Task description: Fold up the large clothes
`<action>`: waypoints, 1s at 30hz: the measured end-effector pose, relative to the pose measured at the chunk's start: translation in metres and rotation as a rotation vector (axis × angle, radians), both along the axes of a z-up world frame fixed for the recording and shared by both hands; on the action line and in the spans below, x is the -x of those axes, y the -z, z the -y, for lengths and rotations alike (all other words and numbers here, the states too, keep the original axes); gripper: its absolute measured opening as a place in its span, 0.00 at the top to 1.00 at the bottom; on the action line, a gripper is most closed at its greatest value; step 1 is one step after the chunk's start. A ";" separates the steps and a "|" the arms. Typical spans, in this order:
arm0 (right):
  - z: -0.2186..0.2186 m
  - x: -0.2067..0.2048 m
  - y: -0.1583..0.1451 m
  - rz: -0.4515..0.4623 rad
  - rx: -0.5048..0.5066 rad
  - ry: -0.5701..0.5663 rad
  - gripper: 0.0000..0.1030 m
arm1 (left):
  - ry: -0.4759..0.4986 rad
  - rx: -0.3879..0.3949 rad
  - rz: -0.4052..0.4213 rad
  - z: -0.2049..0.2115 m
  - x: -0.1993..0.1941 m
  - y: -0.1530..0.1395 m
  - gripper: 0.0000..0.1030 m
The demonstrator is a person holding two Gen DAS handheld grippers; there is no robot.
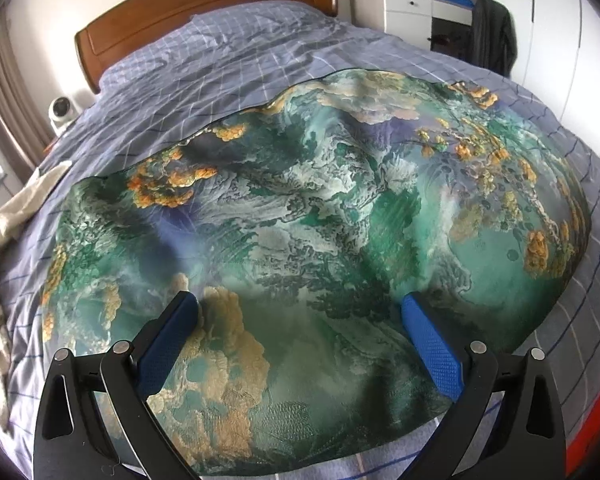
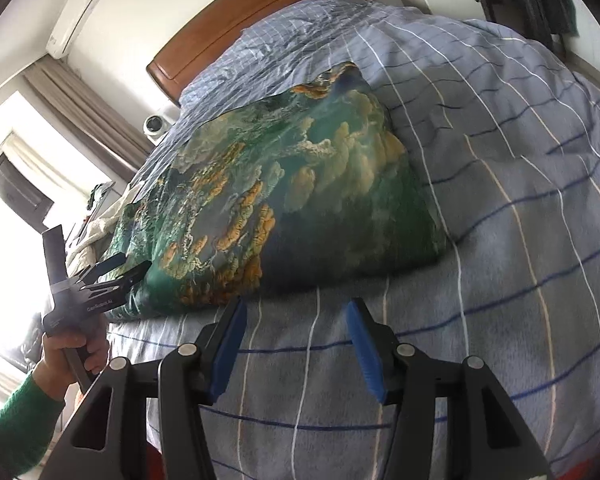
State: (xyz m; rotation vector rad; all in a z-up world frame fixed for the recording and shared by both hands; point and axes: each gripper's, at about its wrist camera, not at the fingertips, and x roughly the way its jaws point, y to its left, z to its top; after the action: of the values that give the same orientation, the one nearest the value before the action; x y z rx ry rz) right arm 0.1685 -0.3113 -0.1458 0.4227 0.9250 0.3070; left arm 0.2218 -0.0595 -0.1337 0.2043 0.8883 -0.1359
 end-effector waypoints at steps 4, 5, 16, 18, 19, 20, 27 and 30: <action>0.002 0.004 0.003 -0.001 0.010 0.012 0.48 | 0.000 -0.005 -0.001 0.002 0.000 0.001 0.02; 0.002 0.004 0.003 -0.002 0.012 0.014 0.48 | 0.000 -0.003 -0.002 0.001 0.000 0.001 0.02; 0.021 0.002 0.017 -0.051 -0.112 0.161 0.31 | -0.003 0.069 -0.003 0.002 0.003 -0.011 0.02; 0.027 -0.006 0.023 -0.065 -0.181 0.212 0.26 | -0.002 0.059 -0.012 0.007 -0.002 -0.002 0.01; 0.029 -0.012 0.030 -0.078 -0.222 0.244 0.25 | -0.002 0.054 -0.016 0.008 -0.005 0.004 0.00; 0.031 -0.018 0.036 -0.096 -0.248 0.260 0.25 | -0.001 0.054 -0.025 0.009 -0.007 0.011 0.00; 0.042 -0.049 0.063 -0.089 -0.475 0.470 0.31 | -0.005 0.094 -0.035 0.005 -0.009 0.024 0.00; 0.036 -0.047 0.056 -0.038 -0.429 0.474 0.62 | 0.002 0.082 -0.054 0.003 -0.005 0.015 0.01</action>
State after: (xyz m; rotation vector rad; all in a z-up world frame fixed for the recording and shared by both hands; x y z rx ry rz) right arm 0.2155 -0.3473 -0.2020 1.0261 0.7649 0.0588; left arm 0.2268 -0.0623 -0.1482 0.1253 0.9349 -0.1800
